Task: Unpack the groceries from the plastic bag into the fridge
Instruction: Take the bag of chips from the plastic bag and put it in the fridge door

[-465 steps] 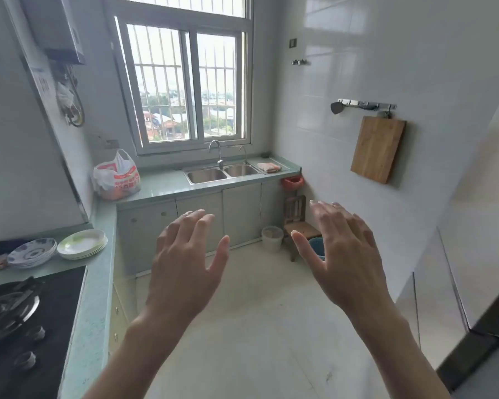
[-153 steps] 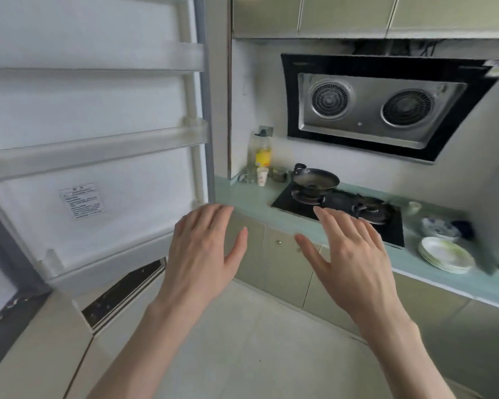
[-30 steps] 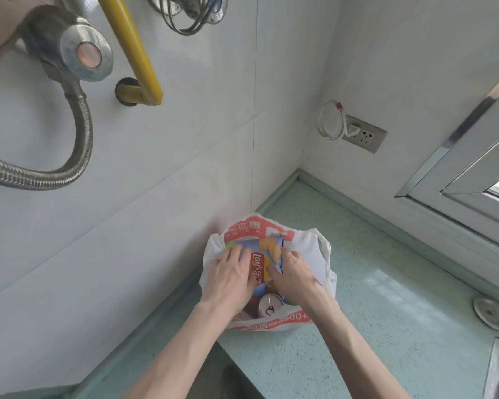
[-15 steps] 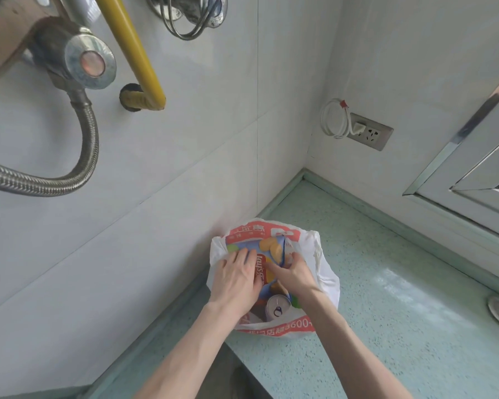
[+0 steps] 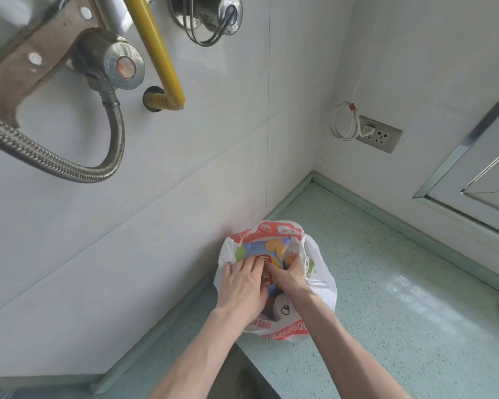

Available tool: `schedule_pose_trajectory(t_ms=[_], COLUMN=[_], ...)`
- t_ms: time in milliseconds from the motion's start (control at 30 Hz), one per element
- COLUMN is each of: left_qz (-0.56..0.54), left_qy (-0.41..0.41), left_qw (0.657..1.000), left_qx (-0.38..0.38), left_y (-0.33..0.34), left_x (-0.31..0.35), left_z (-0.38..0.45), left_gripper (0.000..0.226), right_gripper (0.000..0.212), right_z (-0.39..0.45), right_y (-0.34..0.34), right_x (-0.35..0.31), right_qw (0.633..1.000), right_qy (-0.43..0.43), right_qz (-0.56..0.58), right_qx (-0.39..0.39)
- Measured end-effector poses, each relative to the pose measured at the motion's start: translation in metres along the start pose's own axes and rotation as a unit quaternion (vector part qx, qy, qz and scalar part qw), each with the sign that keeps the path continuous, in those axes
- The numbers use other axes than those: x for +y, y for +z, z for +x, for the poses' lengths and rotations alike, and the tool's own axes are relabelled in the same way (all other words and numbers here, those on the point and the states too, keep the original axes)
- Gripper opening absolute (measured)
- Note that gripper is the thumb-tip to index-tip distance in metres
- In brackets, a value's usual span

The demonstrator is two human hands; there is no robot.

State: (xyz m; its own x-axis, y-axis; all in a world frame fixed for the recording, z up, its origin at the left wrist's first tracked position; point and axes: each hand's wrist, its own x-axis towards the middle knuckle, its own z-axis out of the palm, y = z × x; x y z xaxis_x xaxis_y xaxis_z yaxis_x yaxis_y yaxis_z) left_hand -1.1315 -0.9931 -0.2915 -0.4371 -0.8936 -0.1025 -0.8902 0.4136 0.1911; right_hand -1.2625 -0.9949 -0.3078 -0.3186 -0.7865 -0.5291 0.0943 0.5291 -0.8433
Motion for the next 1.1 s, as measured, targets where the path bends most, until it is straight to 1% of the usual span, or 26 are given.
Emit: schedule_pose_trajectory(t_ms=[100,167,300,467,500,567,600,667,733,800,867,900,933,1000,1033,1100], left_qz=[0.006,0.004,-0.002,0.006,0.006,0.002,-0.004,-0.025,-0.046,-0.056,-0.080,-0.105,-0.140,-0.224,-0.262,-0.334], left_qy=[-0.005,-0.012,-0.021,-0.027,-0.025,-0.018,-0.017,-0.014,-0.008,0.001,0.006,0.009,0.014,0.019,0.015,-0.006], left_qw=[1.000,1.000,1.000,0.999,0.999,0.998,0.998,0.997,0.995,0.994,0.991,0.988,0.983,0.965,0.955,0.936], left_qx=[-0.002,0.002,0.010,0.028,0.038,0.056,0.063,0.075,0.086,0.093,0.104,0.110,0.119,0.135,0.135,0.111], left_y=[0.000,-0.001,-0.004,-0.014,-0.016,-0.020,-0.022,-0.026,-0.033,-0.040,-0.049,-0.054,-0.059,-0.067,-0.073,-0.082], left_x=[0.000,-0.002,-0.006,-0.004,-0.003,-0.001,0.000,0.002,0.006,0.008,0.009,0.010,0.012,0.015,0.017,0.021], left_z=[-0.003,-0.005,-0.008,-0.011,-0.012,-0.012,-0.012,-0.013,-0.015,-0.018,-0.020,-0.021,-0.022,-0.024,-0.026,-0.032], left_gripper=[0.054,0.056,0.054,0.055,0.057,0.060,0.062,0.067,0.071,0.080,0.091,0.095,0.097,0.090,0.085,0.081], right_gripper=[0.047,0.046,0.060,0.051,0.046,0.027,0.024,0.028,0.040,0.045,0.039,0.040,0.045,0.047,0.045,0.043], right_z=[-0.002,-0.001,-0.007,-0.018,-0.021,-0.029,-0.033,-0.041,-0.055,-0.067,-0.081,-0.086,-0.089,-0.092,-0.096,-0.103], right_y=[-0.002,-0.001,0.000,-0.009,-0.012,-0.019,-0.023,-0.032,-0.040,-0.048,-0.056,-0.060,-0.063,-0.070,-0.074,-0.084], right_x=[0.001,0.003,0.005,-0.001,-0.003,-0.008,-0.010,-0.014,-0.020,-0.028,-0.041,-0.047,-0.052,-0.062,-0.067,-0.080], right_qw=[0.999,0.999,0.998,0.994,0.993,0.992,0.991,0.987,0.979,0.957,0.897,0.868,0.847,0.827,0.819,0.787], right_qy=[0.000,-0.003,-0.025,-0.061,-0.072,-0.090,-0.100,-0.117,-0.136,-0.182,-0.246,-0.271,-0.299,-0.356,-0.378,-0.428], right_qz=[-0.025,-0.034,-0.059,-0.087,-0.086,-0.078,-0.083,-0.110,-0.152,-0.225,-0.358,-0.404,-0.426,-0.429,-0.428,-0.443], right_qx=[-0.019,-0.015,-0.018,-0.023,-0.026,-0.036,-0.036,-0.026,-0.023,0.010,0.078,0.099,0.103,0.078,0.062,0.048])
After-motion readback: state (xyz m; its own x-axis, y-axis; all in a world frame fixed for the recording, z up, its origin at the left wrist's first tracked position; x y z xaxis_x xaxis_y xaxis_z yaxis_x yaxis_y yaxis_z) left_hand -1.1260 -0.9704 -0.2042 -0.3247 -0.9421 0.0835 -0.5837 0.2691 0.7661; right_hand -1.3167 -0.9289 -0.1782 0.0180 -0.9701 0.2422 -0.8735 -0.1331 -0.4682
